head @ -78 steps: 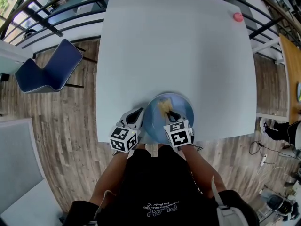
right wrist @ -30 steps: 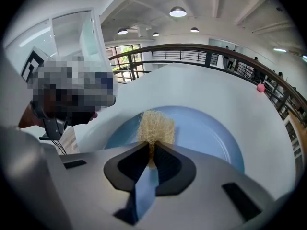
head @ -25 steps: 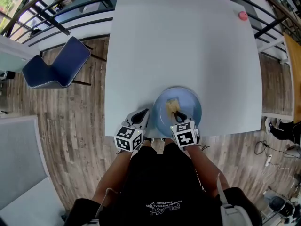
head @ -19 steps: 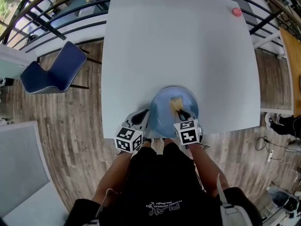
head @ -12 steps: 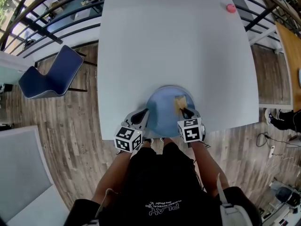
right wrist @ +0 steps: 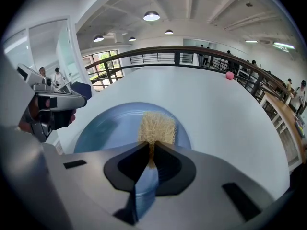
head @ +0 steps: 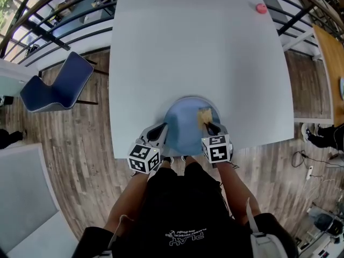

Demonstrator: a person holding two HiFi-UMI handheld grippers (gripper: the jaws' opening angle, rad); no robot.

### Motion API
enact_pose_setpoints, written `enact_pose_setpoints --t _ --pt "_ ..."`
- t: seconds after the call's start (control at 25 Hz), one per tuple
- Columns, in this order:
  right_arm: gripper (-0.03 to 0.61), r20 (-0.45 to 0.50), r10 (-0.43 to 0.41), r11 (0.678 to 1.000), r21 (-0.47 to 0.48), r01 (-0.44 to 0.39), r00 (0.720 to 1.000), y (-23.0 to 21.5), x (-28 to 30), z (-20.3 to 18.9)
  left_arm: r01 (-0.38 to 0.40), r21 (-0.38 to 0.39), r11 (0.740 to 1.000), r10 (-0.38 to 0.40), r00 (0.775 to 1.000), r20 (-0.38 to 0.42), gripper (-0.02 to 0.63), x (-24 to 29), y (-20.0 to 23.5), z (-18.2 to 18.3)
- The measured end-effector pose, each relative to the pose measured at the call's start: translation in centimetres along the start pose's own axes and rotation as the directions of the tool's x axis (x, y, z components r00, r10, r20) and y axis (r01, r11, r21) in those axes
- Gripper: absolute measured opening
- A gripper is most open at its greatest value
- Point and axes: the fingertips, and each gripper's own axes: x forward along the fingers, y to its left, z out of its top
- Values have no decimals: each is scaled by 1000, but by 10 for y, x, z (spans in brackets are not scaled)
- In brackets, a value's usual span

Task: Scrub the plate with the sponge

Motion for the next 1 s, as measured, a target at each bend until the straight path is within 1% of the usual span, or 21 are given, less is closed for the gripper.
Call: enact_pose_setpoints --t 0.2,0.36,0.6,0.8,1.0 --pt "44 8 71 997 -34 -71 997 31 -7 4 -22 -11 1000 22 1000 -2 9 -9 1 -6" --pt "44 -16 135 989 -63 -136 991 65 -4 1 -47 -40 998 48 999 16 9 -23 8 -9" --pt "44 -43 215 972 -90 -218 976 98 -4 -5 -79 -57 995 80 997 8 11 -32 15 -19" --pt "44 -79 244 959 -131 -253 967 116 -4 -13 -92 -71 993 93 996 1 9 -37 21 -25" --pt "44 -98 257 953 -140 -269 961 130 -4 -18 -89 -68 994 88 996 -12 9 -39 25 -27"
